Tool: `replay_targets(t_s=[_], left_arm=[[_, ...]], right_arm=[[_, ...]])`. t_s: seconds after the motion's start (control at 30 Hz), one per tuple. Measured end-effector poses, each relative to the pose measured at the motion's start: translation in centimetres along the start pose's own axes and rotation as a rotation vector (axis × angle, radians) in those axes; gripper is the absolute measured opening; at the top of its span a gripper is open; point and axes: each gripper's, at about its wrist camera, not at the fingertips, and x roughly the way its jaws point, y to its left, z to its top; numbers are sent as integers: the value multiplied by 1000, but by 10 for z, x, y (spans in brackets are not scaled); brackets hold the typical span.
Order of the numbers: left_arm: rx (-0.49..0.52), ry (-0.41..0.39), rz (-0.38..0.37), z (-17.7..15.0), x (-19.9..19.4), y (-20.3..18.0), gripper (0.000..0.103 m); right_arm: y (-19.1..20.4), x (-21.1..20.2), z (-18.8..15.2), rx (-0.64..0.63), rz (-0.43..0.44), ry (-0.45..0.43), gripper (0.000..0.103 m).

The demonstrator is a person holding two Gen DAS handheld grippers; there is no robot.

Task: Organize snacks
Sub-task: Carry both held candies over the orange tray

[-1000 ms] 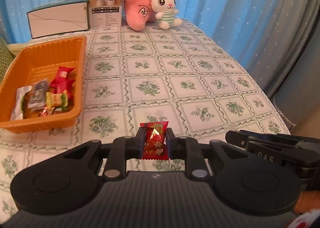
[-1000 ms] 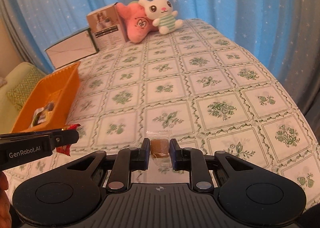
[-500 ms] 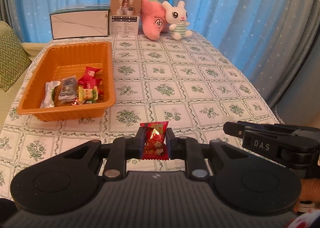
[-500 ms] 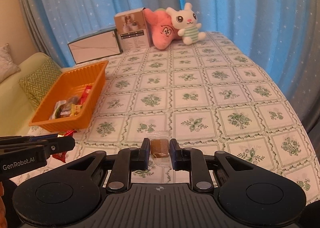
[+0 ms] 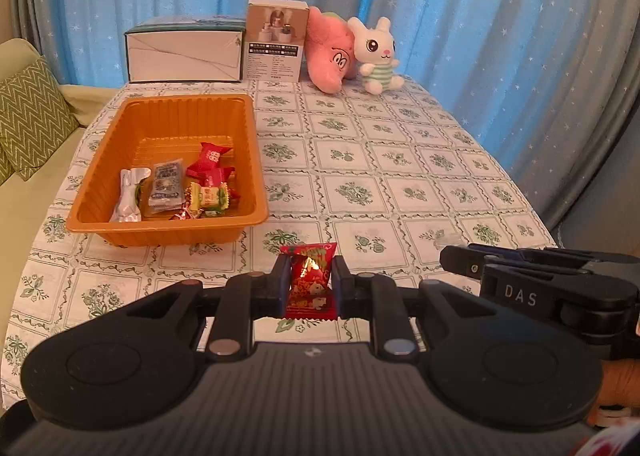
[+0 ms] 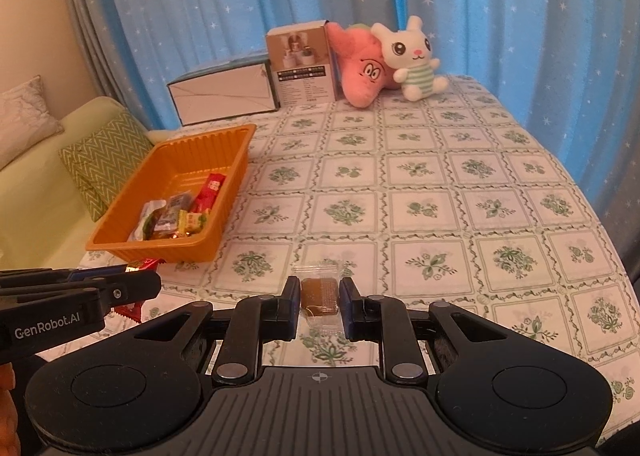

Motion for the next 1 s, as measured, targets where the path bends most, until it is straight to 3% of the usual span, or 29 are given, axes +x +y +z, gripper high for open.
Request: replay_targets(t_s=[1.0], left_arm=[[-92, -24, 80, 9, -9, 67, 19]], right_arm=[[55, 45, 13, -89, 79, 41, 21]])
